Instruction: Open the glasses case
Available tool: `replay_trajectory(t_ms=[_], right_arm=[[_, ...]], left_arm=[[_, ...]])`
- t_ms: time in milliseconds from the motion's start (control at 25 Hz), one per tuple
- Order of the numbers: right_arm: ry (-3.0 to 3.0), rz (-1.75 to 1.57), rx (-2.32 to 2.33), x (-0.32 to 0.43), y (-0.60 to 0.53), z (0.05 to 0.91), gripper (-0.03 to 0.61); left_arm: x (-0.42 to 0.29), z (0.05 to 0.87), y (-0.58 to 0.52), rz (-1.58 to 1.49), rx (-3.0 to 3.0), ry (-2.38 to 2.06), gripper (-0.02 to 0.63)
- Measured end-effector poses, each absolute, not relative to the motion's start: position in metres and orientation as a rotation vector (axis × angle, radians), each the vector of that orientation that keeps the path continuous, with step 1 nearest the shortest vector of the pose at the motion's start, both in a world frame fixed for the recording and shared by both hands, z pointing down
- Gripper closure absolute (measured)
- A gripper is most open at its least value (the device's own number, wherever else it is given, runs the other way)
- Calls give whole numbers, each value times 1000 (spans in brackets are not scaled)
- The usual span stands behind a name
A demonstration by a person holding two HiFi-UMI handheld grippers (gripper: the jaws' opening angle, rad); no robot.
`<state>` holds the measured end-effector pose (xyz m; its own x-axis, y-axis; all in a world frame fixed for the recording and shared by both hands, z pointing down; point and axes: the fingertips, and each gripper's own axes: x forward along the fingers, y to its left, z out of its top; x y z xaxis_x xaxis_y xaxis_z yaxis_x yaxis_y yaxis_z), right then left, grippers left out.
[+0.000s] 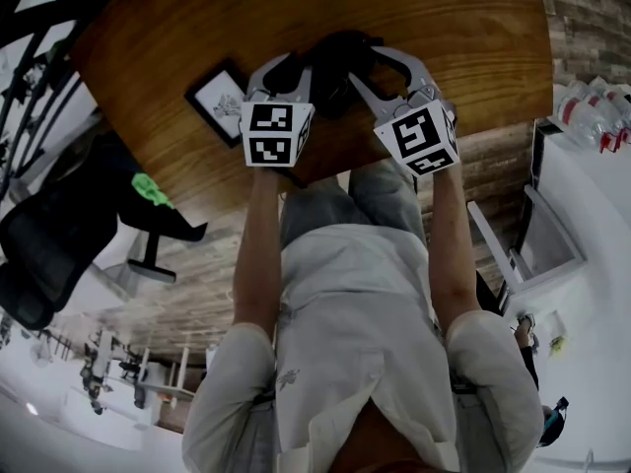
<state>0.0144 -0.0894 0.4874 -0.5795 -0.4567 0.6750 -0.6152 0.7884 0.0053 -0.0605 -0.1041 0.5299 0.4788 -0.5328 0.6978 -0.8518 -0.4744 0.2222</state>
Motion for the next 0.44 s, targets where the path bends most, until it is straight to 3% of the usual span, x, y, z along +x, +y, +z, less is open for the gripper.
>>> replay_trajectory(t_ms=[440], right_arm=[[-2275, 301, 778, 17, -89, 488, 407]], left_arm=[[-61, 530, -104, 738, 2163, -1132, 512]])
